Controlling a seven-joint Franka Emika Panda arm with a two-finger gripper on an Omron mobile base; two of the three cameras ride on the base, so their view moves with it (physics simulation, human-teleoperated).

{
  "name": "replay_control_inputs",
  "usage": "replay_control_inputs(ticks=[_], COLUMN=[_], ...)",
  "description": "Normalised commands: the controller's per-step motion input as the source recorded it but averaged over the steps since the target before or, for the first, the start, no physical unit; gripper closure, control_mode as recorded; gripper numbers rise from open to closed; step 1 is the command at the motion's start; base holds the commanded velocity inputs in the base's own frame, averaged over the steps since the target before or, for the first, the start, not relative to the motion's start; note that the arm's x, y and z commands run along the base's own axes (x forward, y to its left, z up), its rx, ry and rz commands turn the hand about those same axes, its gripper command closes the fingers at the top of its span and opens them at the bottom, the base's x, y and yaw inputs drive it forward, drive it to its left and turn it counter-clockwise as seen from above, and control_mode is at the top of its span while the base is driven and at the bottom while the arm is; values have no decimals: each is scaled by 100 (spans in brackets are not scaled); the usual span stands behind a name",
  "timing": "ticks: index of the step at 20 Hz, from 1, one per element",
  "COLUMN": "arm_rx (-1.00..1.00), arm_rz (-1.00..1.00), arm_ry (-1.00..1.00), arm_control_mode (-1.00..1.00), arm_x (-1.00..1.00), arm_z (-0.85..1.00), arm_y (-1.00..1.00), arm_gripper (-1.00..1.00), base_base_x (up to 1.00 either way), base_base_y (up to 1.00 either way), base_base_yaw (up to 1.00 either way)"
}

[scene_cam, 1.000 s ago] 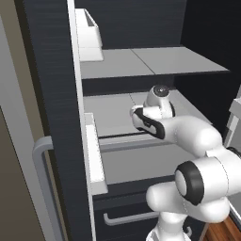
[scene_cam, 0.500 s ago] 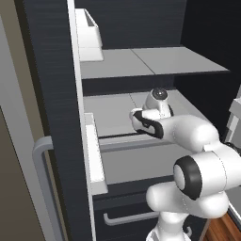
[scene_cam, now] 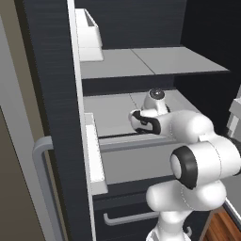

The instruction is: Retrieve a lemon from the fridge and place it on the cutting board with the fish.

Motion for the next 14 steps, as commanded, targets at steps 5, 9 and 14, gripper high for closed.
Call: replay_control_inputs(ticks=[5, 9, 14], arm_rx=[0, 0, 0], arm_rz=[0, 0, 0], arm_ry=[4, 3, 1], arm_control_mode=[-100, -100, -100], arm_x=[20, 16, 7], arm_z=[-4, -3, -14], arm_y=[0, 0, 0], arm_gripper=[-100, -100, -100], base_base_x=[0, 0, 0], base_base_y=[0, 0, 0], base_base_yaw=[0, 0, 0])
